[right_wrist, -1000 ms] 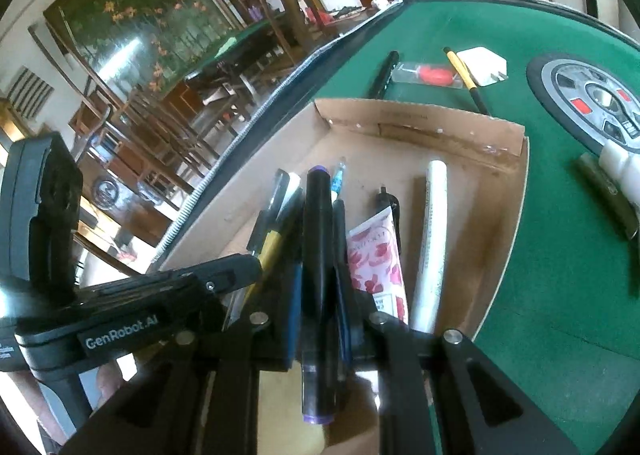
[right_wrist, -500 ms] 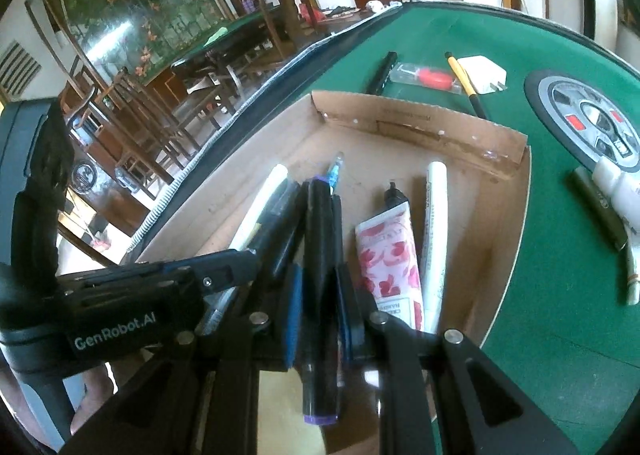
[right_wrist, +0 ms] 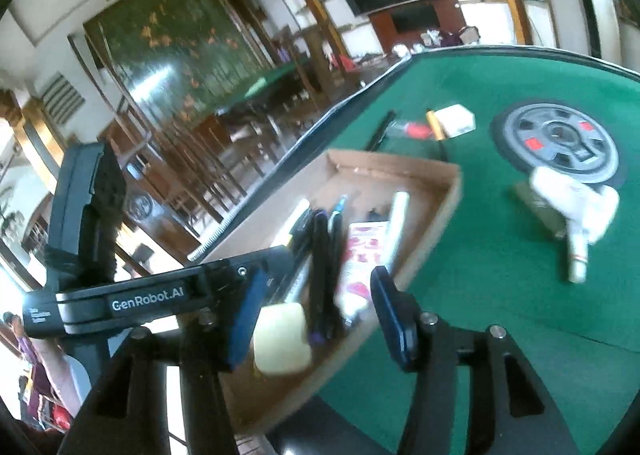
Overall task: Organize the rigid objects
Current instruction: 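Open both tools and withdraw them from the tray toward the white tubes, then grasp the dark green tube with the left tool while the right tool grasps the white bottle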
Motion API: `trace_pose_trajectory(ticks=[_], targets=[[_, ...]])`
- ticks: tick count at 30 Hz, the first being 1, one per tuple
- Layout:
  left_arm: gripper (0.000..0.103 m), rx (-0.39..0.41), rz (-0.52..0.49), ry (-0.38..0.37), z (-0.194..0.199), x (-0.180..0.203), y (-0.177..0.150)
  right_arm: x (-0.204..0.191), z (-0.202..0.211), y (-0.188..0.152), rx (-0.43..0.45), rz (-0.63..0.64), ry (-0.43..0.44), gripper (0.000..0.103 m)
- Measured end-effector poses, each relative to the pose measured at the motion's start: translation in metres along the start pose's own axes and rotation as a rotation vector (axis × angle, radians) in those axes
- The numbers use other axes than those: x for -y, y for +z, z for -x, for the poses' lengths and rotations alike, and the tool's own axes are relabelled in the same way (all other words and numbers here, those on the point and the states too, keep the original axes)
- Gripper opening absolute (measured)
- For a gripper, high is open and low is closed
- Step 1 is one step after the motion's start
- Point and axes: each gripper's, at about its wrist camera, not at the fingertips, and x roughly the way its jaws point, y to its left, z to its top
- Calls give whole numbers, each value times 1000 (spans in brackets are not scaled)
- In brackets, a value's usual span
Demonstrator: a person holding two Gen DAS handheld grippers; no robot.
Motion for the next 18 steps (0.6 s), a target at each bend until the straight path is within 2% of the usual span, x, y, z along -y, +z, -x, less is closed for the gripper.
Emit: trace_pose_trajectory(ticks=[4, 9, 15, 18], targets=[[39, -30, -49, -47, -7, 33, -2, 26, 35, -1, 46, -33, -37, 59], [39, -75, -76, -76, -21, 60, -4, 65, 50, 10, 65, -77, -100, 59], [39, -101, -73, -92, -30, 67, -10, 110, 46, 41, 63, -137, -154, 59], [39, -111, -75, -99, -33, 67, -12, 126, 28, 56, 54, -99, -254, 59]])
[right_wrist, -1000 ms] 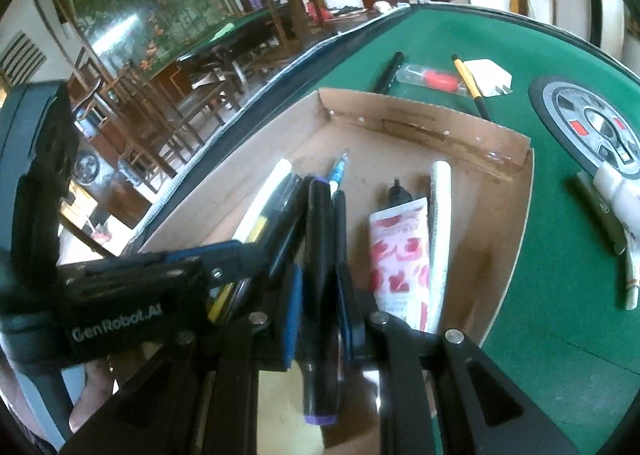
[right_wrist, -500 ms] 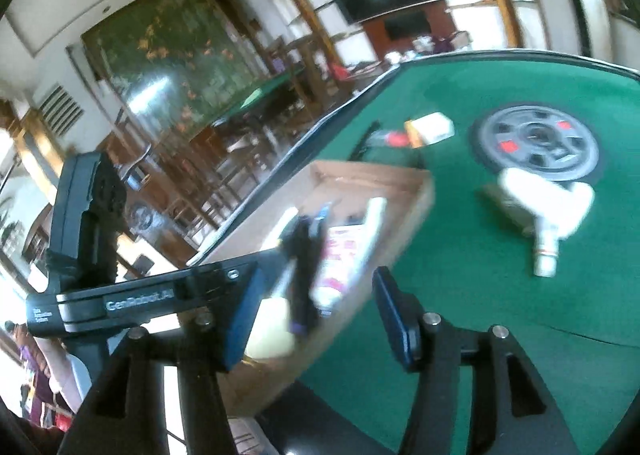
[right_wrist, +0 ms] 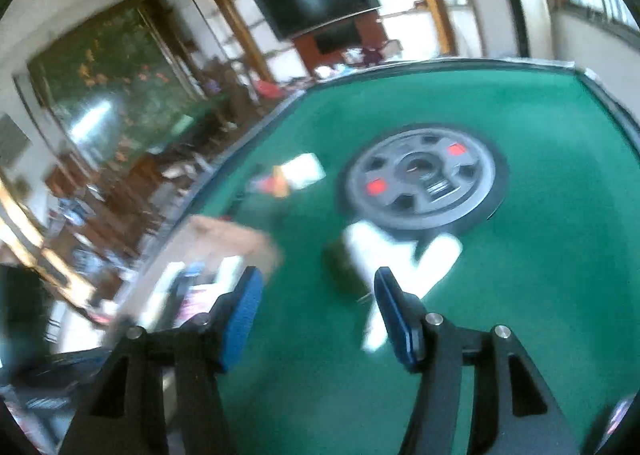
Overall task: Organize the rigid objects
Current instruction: 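Grasp the dark green tube with the left tool while the right tool grasps the white bottle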
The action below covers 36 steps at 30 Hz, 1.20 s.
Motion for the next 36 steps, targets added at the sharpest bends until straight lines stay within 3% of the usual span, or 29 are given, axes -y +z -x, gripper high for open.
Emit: trace_pose_trajectory(ticks=[6, 11, 16, 27, 34, 36], targets=[[39, -19, 16, -15, -8, -5, 1, 23, -51, 15, -98, -11, -45, 58], [39, -31, 40, -30, -13, -7, 6, 31, -67, 11, -136, -20, -54, 58], [39, -39, 18, -6, -19, 5, 12, 35, -70, 5, -148, -2, -57, 40], [39, -136, 15, 49, -90, 44, 46, 59, -33, 11, -44, -160, 49, 34], [39, -163, 70, 145, -138, 47, 77, 75, -10, 16, 56, -239, 30, 34], [39, -164, 94, 135, -144, 47, 84, 78, -7, 16, 71, -261, 20, 34]])
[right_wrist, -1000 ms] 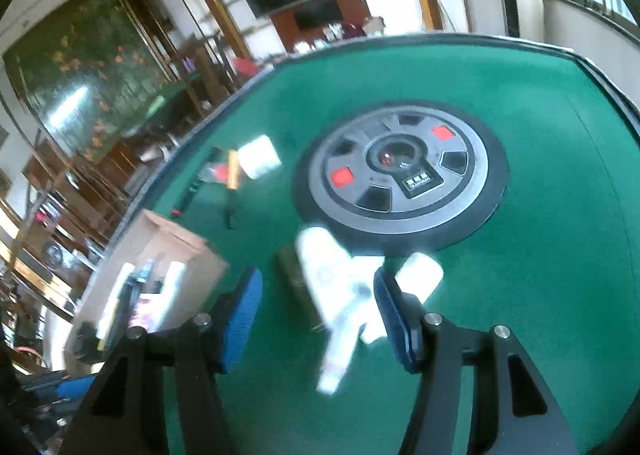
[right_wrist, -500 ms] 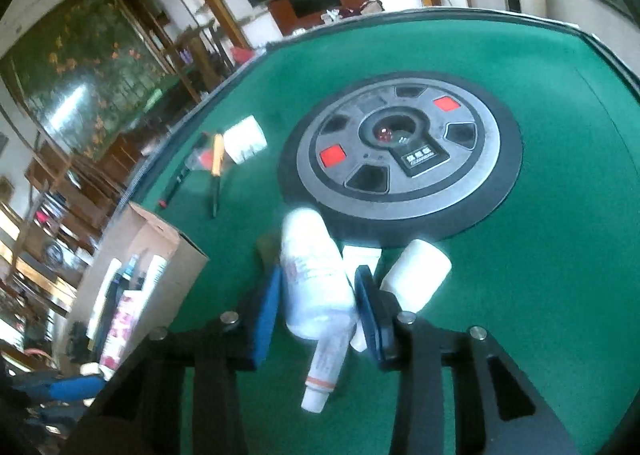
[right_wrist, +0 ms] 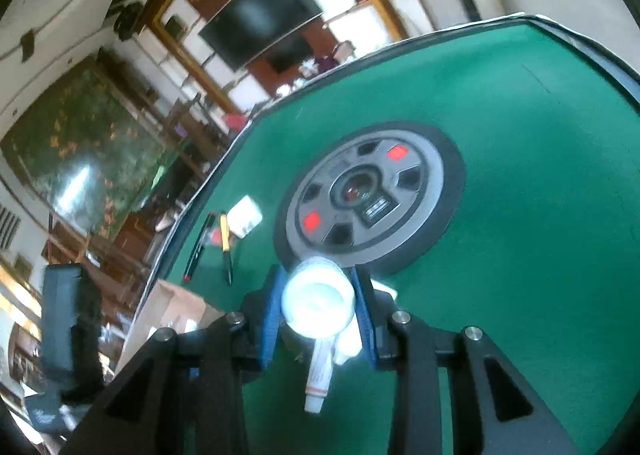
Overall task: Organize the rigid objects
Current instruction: 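Grasp the dark green tube with the left tool while the right tool grasps the white bottle, then carry the green tube and white bottle over the cardboard tray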
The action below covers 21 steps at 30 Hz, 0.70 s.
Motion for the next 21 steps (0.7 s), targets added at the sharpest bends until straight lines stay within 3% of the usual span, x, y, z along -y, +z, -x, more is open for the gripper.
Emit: trace_pose_trajectory(ticks=[10, 16, 18, 19, 21], targets=[[39, -24, 15, 136, -33, 13, 26, 5, 2, 6, 5, -34, 22, 34], [39, -16, -86, 257, -39, 26, 19, 5, -2, 7, 5, -40, 23, 34], [32, -26, -102, 260, -38, 25, 15, 6, -1, 6, 6, -41, 24, 34], [22, -29, -117, 258, -37, 25, 14, 6, -1, 6, 5, -41, 24, 34], [18, -35, -154, 262, -35, 22, 8, 6, -1, 6, 6, -40, 25, 34]])
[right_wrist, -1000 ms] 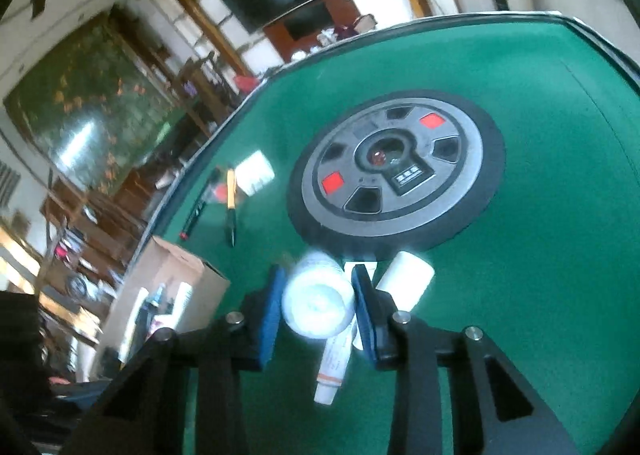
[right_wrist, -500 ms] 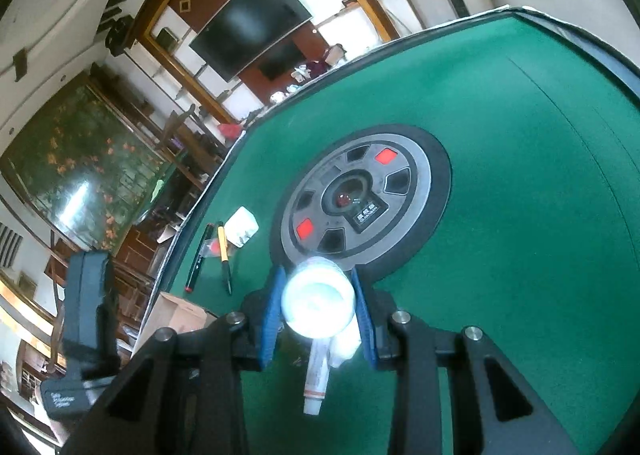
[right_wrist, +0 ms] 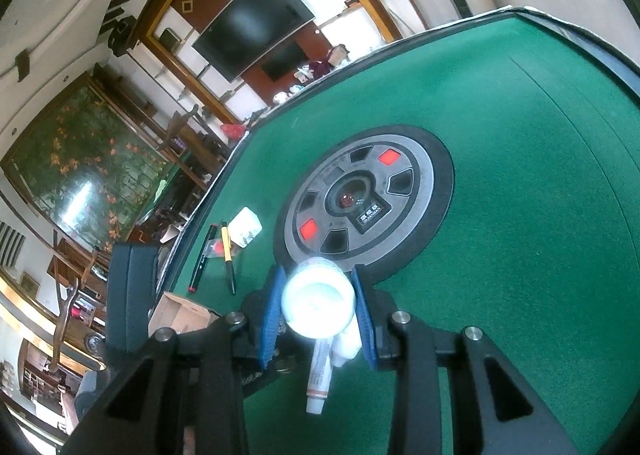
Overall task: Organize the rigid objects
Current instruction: 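Carry the green tube and white bottle over the cardboard tray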
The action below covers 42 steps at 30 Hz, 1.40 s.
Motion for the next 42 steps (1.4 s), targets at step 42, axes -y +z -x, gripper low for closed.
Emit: trace_pose_trajectory(ticks=[42], targets=[[18, 198, 208, -328, 129, -189, -124, -127, -25, -53, -135, 312, 214, 33]])
